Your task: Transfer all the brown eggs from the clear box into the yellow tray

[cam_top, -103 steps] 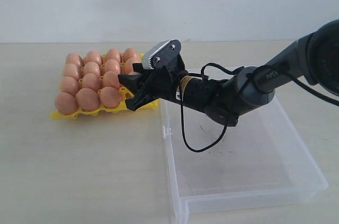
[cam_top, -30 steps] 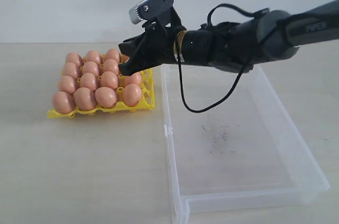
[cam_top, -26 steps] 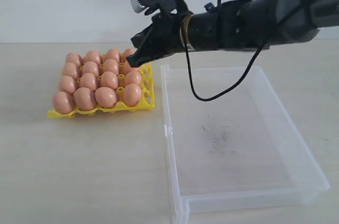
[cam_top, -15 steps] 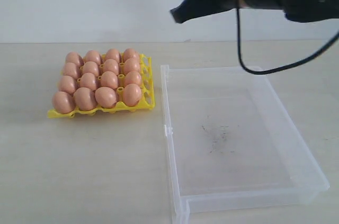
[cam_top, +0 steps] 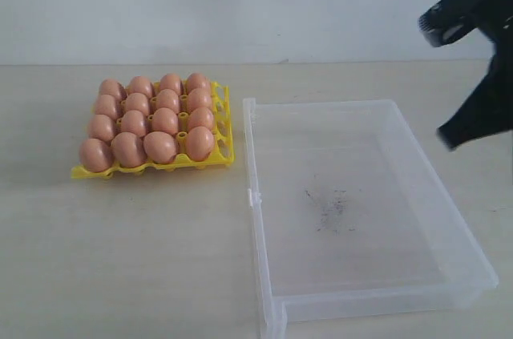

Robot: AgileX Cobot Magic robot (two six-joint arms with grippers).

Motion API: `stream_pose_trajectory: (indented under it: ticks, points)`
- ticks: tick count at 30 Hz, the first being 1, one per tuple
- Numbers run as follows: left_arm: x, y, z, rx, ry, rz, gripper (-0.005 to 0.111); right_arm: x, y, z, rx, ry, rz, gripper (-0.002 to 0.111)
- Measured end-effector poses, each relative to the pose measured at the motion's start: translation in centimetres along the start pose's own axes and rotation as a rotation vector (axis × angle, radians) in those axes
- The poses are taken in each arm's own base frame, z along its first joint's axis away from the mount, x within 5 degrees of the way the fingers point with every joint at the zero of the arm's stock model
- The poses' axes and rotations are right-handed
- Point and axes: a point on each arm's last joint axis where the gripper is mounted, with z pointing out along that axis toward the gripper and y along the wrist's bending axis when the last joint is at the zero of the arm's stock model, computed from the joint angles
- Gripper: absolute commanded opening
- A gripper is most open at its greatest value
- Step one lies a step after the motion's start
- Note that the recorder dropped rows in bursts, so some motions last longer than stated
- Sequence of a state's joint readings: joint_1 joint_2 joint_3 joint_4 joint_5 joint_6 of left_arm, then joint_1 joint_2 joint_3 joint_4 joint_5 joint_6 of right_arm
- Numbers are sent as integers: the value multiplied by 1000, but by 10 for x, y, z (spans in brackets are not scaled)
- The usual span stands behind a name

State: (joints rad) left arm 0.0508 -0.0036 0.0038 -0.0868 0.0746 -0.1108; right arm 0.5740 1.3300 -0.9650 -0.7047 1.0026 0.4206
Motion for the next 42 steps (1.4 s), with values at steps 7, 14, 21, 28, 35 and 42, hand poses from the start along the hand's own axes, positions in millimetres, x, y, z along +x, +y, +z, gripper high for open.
stream_pose_trajectory:
  ticks: [7, 14, 21, 28, 35, 42]
  points:
    - [0, 0, 0, 0, 0, 0, 4, 14, 42, -27, -326, -583, 47, 0]
    - [0, 0, 0, 0, 0, 0, 4, 35, 40, -18, -271, -535, 78, 0]
    - [0, 0, 0, 0, 0, 0, 4, 44, 42, -13, -303, -407, 218, 0]
    - [0, 0, 0, 0, 0, 0, 4, 45, 43, -13, -327, -386, 255, 0]
    - [0, 0, 0, 0, 0, 0, 4, 45, 43, -14, -328, -387, 260, 0]
    - [0, 0, 0, 0, 0, 0, 4, 38, 32, -44, -382, -697, 141, 0]
